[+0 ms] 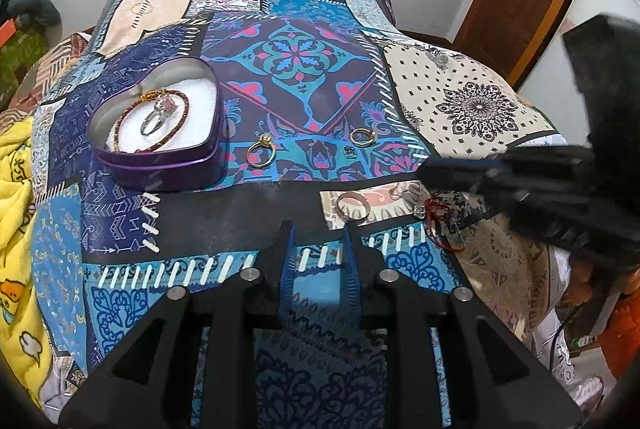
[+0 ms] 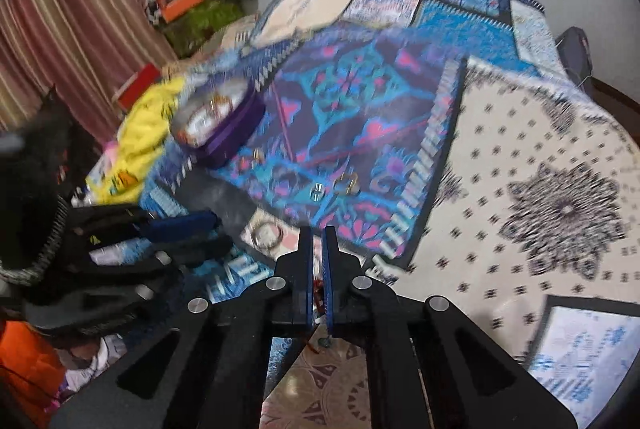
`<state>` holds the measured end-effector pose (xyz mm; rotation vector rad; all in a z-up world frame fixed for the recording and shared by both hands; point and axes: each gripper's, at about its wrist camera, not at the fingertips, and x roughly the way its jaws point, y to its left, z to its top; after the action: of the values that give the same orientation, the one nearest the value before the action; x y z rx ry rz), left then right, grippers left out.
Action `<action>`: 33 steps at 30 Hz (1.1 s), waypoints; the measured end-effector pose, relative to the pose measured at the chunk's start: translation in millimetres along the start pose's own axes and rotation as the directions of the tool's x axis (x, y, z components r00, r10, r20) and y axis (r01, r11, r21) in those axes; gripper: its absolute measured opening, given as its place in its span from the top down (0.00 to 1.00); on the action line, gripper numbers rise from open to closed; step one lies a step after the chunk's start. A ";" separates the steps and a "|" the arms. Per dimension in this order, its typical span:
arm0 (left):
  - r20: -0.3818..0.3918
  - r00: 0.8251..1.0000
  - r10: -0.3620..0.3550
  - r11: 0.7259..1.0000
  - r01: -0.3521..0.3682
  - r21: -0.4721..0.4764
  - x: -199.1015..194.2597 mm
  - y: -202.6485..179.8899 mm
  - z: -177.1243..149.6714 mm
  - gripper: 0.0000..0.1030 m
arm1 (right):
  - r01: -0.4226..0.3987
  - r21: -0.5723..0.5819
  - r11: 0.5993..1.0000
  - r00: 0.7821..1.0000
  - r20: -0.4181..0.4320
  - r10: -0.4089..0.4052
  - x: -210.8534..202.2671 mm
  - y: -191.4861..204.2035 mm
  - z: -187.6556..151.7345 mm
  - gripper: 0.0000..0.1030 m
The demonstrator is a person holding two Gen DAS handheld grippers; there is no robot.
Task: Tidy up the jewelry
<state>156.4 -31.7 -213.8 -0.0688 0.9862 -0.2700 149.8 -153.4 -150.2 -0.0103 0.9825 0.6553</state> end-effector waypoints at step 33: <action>0.050 0.999 0.018 1.000 -0.019 0.004 19.5 7.7 15.3 0.80 | 0.060 -0.165 0.984 0.990 -0.113 -0.079 68.9 -9.0 28.1 0.73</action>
<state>180.8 -30.2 -222.5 -0.0622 0.9359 -0.2522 202.1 -117.3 -189.9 -0.2282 1.0373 0.6741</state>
